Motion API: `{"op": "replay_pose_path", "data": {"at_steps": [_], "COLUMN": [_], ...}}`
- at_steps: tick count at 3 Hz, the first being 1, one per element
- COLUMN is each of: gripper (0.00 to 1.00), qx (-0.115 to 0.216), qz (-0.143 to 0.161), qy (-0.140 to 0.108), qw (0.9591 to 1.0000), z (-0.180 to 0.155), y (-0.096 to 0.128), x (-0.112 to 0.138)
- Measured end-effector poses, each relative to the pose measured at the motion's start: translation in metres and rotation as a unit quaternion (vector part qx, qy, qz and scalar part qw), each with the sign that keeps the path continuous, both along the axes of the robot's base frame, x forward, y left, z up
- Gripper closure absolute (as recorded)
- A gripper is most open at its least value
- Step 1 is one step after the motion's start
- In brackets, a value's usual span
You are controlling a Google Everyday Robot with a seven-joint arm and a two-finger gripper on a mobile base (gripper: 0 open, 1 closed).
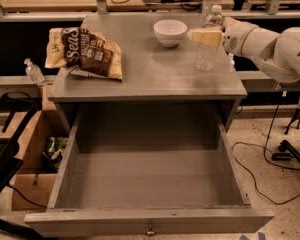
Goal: Place water bottle into top drawer
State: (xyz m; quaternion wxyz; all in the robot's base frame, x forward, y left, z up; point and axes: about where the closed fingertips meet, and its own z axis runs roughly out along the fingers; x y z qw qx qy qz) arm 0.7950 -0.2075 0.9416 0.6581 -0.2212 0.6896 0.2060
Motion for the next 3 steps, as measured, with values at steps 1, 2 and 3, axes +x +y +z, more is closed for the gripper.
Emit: {"op": "replay_pose_path", "data": {"at_steps": [1,2,3], "gripper": [0.37,0.61,0.84], "qx": [0.0,0.001,0.001], "qz": [0.002,0.003,0.005], "qy": [0.0,0.0,0.0], "qw": [1.0,1.0,1.0], "z": [0.0,-0.0005,-0.0009], "y": [0.0025,0.0052,0.0085], "x": [0.0003,0.0008,0.0015]}}
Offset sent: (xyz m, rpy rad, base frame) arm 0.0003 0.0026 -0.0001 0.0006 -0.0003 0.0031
